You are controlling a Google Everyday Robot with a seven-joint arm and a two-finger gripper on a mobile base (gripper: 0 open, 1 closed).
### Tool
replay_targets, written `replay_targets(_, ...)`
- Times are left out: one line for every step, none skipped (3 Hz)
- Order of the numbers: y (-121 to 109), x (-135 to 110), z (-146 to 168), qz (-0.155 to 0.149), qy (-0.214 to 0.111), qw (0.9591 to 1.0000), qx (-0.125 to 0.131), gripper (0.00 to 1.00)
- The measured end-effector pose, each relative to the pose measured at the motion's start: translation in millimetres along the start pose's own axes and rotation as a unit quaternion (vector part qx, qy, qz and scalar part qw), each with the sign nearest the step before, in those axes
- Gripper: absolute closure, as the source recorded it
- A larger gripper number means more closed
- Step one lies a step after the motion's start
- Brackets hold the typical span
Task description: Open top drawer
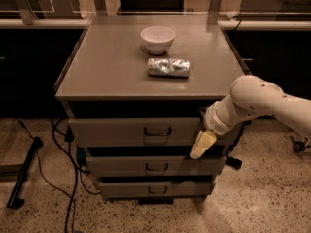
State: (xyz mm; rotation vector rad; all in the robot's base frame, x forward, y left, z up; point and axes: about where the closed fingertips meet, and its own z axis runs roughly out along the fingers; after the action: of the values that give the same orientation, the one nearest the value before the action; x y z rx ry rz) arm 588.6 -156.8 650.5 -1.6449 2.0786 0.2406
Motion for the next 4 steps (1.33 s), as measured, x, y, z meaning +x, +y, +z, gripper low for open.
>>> replay_targets(3,3,5,0.001,0.013,0.9997,-0.023,0.00)
replay_targets(11,7,3,0.001,0.027,0.9985,-0.047,0.00)
replay_targets(26,12,-7,0.000,0.043,0.9966,-0.071,0.00)
replay_targets(48,14,-19,0.000,0.052,0.9937,-0.100,0.00)
